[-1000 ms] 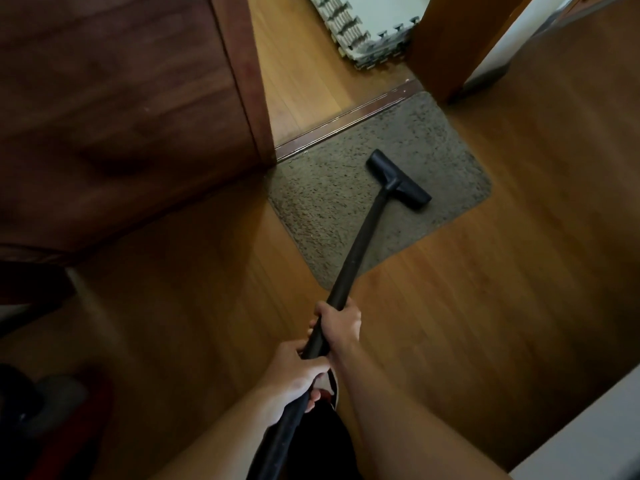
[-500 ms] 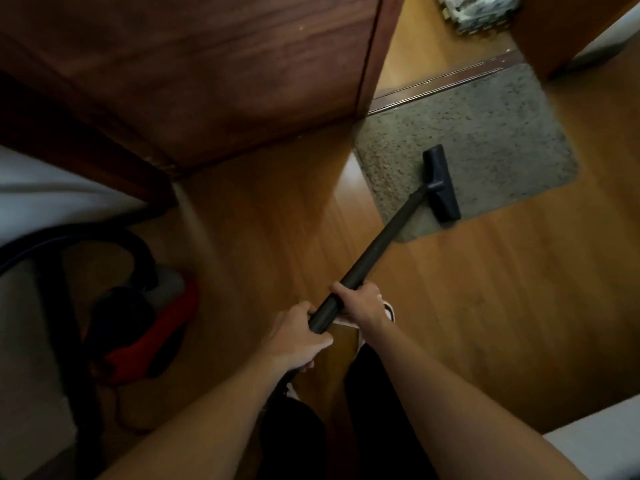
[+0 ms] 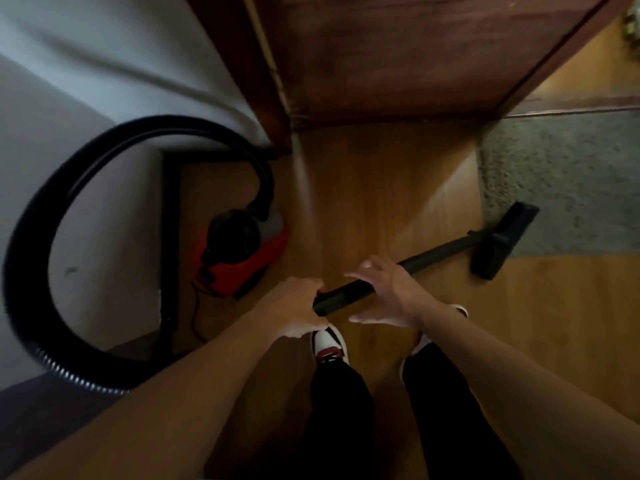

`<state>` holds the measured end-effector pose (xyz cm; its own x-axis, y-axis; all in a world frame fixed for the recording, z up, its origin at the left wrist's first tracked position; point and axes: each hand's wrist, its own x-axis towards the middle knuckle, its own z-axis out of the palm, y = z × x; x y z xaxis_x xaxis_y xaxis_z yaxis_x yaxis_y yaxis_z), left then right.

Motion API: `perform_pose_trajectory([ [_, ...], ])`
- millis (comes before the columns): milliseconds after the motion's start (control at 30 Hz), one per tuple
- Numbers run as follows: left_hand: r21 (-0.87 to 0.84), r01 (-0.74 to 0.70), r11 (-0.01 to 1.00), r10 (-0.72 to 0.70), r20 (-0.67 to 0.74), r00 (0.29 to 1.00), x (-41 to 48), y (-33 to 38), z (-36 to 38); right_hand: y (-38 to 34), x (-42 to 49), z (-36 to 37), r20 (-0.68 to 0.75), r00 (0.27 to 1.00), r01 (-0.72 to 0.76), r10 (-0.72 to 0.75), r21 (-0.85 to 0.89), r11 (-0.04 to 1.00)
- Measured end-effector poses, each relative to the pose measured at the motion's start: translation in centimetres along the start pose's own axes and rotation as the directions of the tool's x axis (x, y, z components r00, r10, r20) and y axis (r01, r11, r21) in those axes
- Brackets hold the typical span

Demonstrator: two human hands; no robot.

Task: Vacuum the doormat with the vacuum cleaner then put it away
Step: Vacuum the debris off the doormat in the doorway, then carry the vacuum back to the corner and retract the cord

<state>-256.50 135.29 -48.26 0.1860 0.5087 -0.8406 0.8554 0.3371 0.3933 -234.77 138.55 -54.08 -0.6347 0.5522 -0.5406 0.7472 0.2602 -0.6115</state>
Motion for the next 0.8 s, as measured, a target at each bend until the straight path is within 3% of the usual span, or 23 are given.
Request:
perform_pose_trajectory([
  [200,0.144,-0.056,0.988,0.070,-0.097,0.993,-2.2,-5.2,-3.0,-6.9,6.1,1.9,0.052,0.976,0.210,-0.211,0.032,0.977],
  [367,0.206,-0.016,0.978,0.047,-0.144,0.988,-3.7,-8.5,-4.2,-10.0,9.9,2.7,0.157,0.981,0.083,-0.117,0.205,0.975],
  [467,0.261,-0.016,0.965,0.092,-0.283,0.955,-5.0,-9.3,-5.1,-10.9,11.5,3.4,0.170,0.976,0.093,-0.139,0.250,0.964],
  [533,0.254,-0.080,0.964,0.184,-0.420,0.889,-6.3,-9.5,-5.6,-11.6,12.1,3.6,0.140,0.969,0.163,-0.205,0.262,0.951],
  [633,0.144,-0.263,0.954,0.294,-0.622,0.726,-8.7,-9.6,-5.4,-12.5,13.4,3.6,0.115,0.960,0.211,-0.254,0.300,0.930],
  [733,-0.040,-0.453,0.891,0.253,-0.783,0.568,-10.8,-9.8,-3.3,-12.7,14.5,3.5,0.079,0.957,0.239,-0.279,0.331,0.913],
  [800,-0.148,-0.503,0.851,0.143,-0.858,0.494,-11.7,-10.4,-1.1,-12.8,15.2,3.0,0.041,0.951,0.278,-0.308,0.331,0.902],
])
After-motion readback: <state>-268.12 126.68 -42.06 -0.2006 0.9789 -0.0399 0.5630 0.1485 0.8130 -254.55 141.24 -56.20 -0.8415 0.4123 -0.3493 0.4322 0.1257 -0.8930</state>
